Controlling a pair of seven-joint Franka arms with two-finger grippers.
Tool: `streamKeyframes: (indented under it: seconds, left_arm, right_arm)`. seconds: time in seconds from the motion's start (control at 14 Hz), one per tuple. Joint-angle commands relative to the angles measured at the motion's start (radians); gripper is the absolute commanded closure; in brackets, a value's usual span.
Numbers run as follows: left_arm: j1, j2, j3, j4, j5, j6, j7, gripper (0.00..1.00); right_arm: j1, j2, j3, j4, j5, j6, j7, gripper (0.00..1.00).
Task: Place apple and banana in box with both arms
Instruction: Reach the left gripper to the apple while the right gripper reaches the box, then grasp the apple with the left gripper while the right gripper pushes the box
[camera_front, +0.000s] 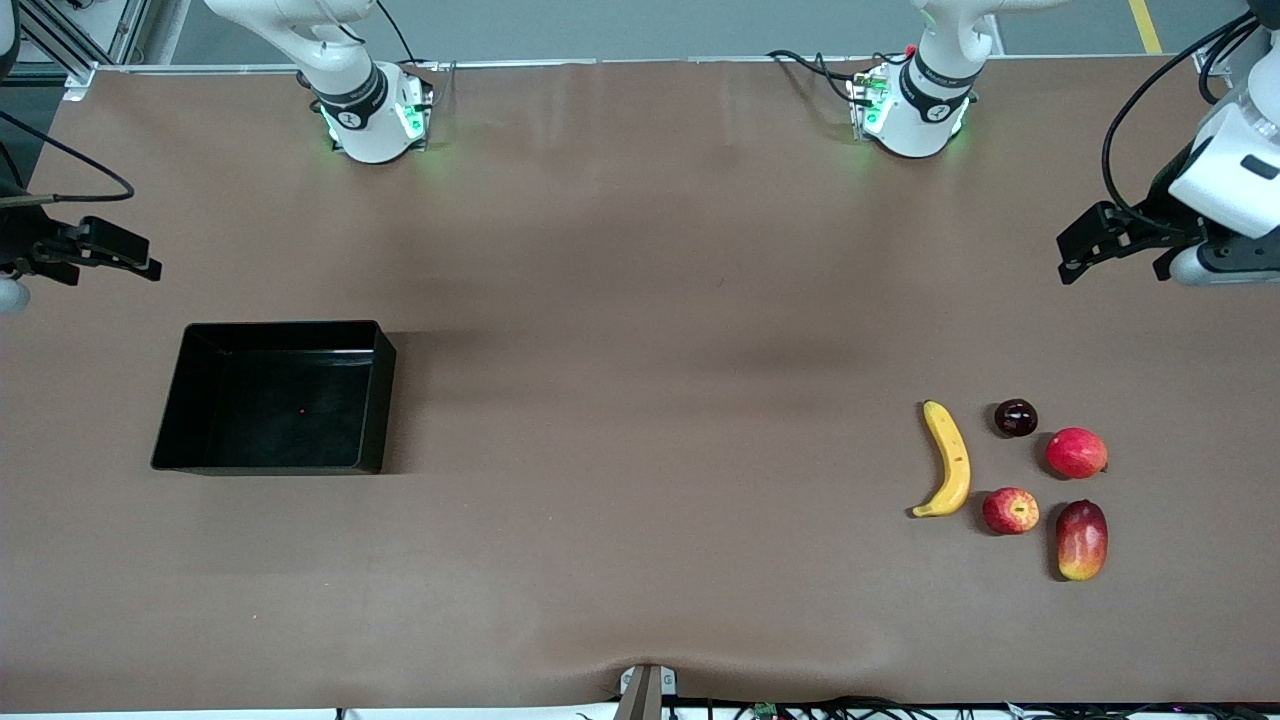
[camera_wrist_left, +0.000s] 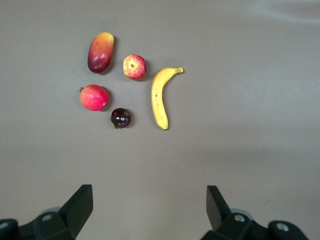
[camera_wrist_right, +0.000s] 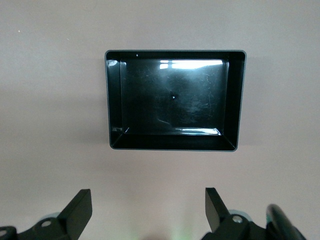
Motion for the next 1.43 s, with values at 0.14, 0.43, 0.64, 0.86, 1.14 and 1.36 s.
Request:
streamKeyframes:
  seconds: [0.14,0.43,0.64,0.86,1.14,1.36]
  left_arm:
    - [0.002,0.142,0.003,0.012,0.027,0.132,0.01,0.0]
    - [0.005,0.283,0.004,0.011,0.097,0.263,0.008,0.0]
    - [0.021,0.392,0.009,0.012,0.084,0.318,0.002,0.0]
    - [0.045,0.516,0.009,0.066,0.09,0.349,0.013,0.0]
    - [0.083,0.664,0.012,0.178,0.093,0.396,0.014,0.0]
    - [0.091,0.714,0.014,0.186,0.096,0.499,0.013,0.0]
  right_arm:
    - [-0.02,0.149,0.005,0.114,-0.001,-0.015,-0.009,0.0]
    - [-0.072,0.275,0.005,0.114,-0.066,0.0,-0.023,0.0]
    - [-0.14,0.35,0.005,0.108,-0.121,0.102,-0.024,0.0]
    - [-0.189,0.41,0.007,0.077,-0.121,0.206,-0.143,0.0]
    - [-0.223,0.432,0.007,-0.027,-0.11,0.369,-0.199,0.0]
    - [-0.238,0.481,0.008,-0.037,-0.11,0.414,-0.201,0.18]
